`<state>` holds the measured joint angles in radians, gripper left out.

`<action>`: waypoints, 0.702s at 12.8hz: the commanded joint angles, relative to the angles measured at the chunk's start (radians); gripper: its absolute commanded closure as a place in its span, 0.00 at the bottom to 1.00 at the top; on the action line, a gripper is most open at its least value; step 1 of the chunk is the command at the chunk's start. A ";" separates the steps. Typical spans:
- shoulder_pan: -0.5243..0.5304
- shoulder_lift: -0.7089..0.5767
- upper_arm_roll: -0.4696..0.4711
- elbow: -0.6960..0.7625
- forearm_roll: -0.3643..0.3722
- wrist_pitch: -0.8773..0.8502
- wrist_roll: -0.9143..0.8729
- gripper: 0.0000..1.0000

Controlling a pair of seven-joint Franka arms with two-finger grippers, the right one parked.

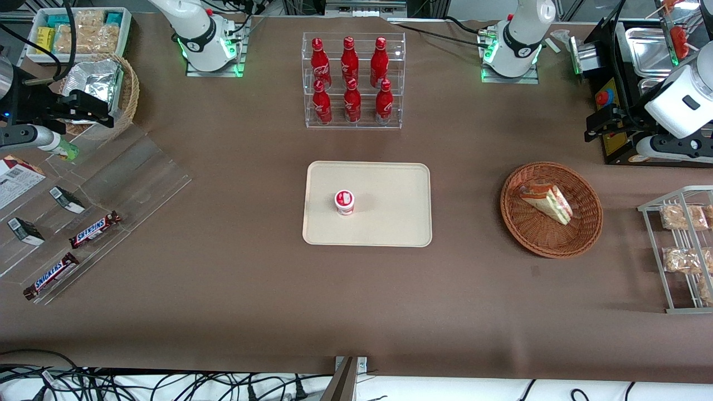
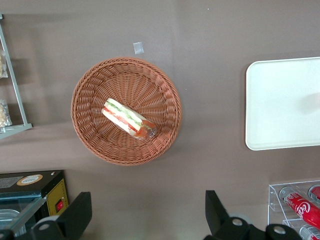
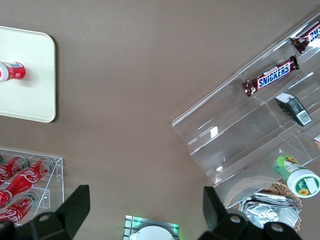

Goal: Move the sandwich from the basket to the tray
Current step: 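Move the left gripper over the wrapped sandwich in the wicker basket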

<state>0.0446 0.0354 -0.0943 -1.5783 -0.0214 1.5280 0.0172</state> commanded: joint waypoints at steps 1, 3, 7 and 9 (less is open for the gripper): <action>0.011 0.018 0.008 0.037 -0.020 -0.022 0.024 0.00; 0.014 0.018 0.011 0.040 -0.009 -0.022 0.010 0.00; 0.069 0.037 0.016 -0.014 0.024 -0.020 -0.087 0.00; 0.069 0.041 0.016 -0.064 0.067 0.001 -0.182 0.00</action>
<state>0.1161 0.0779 -0.0736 -1.6038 0.0100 1.5186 -0.0821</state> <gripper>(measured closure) 0.000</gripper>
